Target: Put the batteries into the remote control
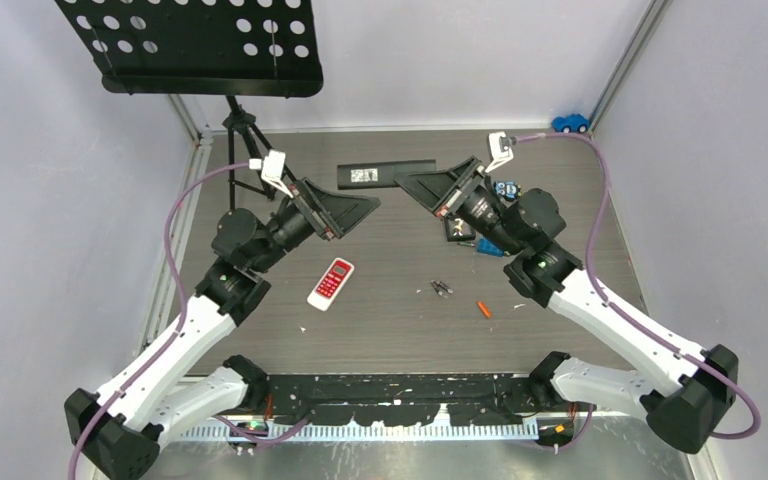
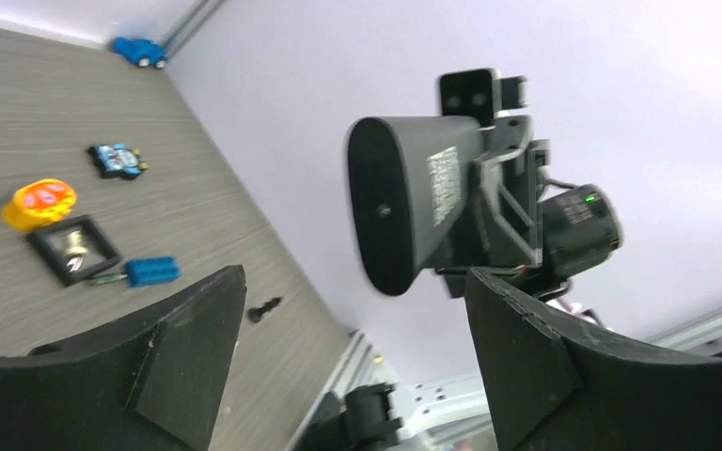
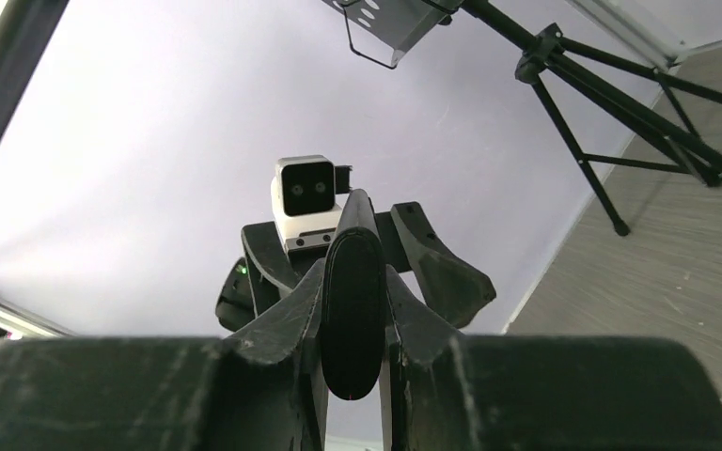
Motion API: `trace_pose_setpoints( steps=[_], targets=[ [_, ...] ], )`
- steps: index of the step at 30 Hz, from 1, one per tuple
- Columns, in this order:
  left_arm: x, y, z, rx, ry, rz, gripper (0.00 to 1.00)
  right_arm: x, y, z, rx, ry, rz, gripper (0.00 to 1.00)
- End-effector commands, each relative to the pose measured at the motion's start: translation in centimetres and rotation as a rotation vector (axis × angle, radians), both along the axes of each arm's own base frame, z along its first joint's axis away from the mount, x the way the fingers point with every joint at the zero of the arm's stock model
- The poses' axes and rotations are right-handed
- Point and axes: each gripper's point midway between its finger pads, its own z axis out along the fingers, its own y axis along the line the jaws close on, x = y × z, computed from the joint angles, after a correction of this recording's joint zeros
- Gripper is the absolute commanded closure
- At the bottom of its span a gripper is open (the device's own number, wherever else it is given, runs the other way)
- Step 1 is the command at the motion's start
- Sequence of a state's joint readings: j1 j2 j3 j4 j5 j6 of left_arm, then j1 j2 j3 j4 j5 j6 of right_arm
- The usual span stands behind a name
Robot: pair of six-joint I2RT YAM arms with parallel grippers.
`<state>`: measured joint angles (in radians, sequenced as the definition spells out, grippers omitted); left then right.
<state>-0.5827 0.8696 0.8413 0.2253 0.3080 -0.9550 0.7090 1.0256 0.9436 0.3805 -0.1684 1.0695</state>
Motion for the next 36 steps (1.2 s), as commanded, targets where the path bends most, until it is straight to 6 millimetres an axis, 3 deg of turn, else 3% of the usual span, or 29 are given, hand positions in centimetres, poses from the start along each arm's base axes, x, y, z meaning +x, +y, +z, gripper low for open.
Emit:
trace_pose_setpoints(
  steps=[1, 5, 13, 21, 24, 27, 28, 31, 32, 34, 36],
  targets=[
    [-1.1, -0.2, 5.8, -0.285, -0.06, -0.088, 0.13, 0.3, 0.8, 3.1, 0.163, -0.007, 0.056, 0.96],
    [-1.4, 0.3, 6.9, -0.394, -0.084, -0.107, 0.18, 0.4, 0.9, 2.6, 0.23, 0.022, 0.08, 0.96],
    [-0.5, 0.9, 6.5, -0.435, -0.054, -0.085, 0.41, -0.4, 1.5, 1.5, 0.248, 0.061, 0.156, 0.96],
    [1.1, 1.2, 5.7, -0.482, -0.026, -0.035, 0.52, -0.4, 1.7, 0.1, 0.237, 0.081, 0.165, 0.96],
    [1.6, 1.2, 5.3, -0.486, -0.018, -0.024, 0.63, -0.2, 1.8, -0.4, 0.228, 0.082, 0.159, 0.96],
    [2.1, 0.9, 4.7, -0.467, -0.001, -0.015, 0.91, -0.3, 2.1, -0.8, 0.2, 0.078, 0.166, 0.94],
    [2.3, 0.8, 4.4, -0.451, 0.005, -0.008, 1.0, -0.2, 2.2, -1.3, 0.171, 0.082, 0.161, 0.88],
    [3.1, 0.8, 3.1, -0.363, 0.029, 0.004, 1.0, -0.3, 2.3, -2.9, 0.062, 0.089, 0.141, 0.36],
    [3.3, 1.0, 2.7, -0.334, 0.039, -0.001, 1.0, -0.3, 2.2, -3.6, 0.021, 0.1, 0.136, 0.25],
    [3.6, 1.5, 2.2, -0.293, 0.052, -0.018, 1.0, -0.7, 1.8, -4.1, -0.028, 0.089, 0.135, 0.15],
    [3.3, 2.0, 2.1, -0.262, 0.056, -0.068, 1.0, -1.2, 1.5, -4.2, -0.055, 0.068, 0.145, 0.13]
  ],
)
